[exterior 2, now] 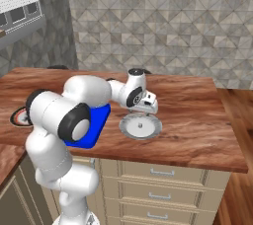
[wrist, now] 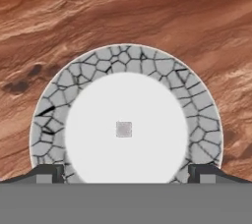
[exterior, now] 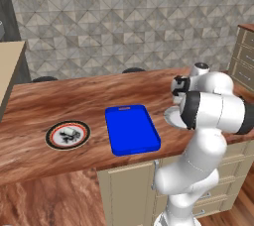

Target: Move the dessert items from the plate to the tray.

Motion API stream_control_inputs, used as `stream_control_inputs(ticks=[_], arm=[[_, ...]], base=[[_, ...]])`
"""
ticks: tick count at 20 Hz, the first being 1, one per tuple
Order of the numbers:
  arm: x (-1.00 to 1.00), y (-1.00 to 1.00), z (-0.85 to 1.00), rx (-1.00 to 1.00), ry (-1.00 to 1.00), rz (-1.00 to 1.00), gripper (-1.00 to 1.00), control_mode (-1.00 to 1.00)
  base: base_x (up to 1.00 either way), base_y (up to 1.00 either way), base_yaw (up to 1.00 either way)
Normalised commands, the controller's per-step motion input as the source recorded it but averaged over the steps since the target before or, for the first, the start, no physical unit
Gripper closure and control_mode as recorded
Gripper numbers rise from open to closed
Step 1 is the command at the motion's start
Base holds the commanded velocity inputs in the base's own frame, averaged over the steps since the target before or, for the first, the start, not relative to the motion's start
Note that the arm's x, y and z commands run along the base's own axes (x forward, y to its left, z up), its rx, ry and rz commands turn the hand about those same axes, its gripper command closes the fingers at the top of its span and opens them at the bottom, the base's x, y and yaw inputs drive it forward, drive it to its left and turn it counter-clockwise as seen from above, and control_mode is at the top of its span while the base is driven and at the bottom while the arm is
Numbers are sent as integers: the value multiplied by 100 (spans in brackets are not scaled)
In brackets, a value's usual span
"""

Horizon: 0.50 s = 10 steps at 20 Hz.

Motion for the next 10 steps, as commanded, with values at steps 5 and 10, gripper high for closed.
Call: stream_control_inputs(ticks=[5, 10], arm=[[15, 0, -44, 0, 0, -2, -100, -100], [7, 0, -41, 0, 0, 0, -100, -100]], base=[[0, 0, 0], [0, 0, 0]])
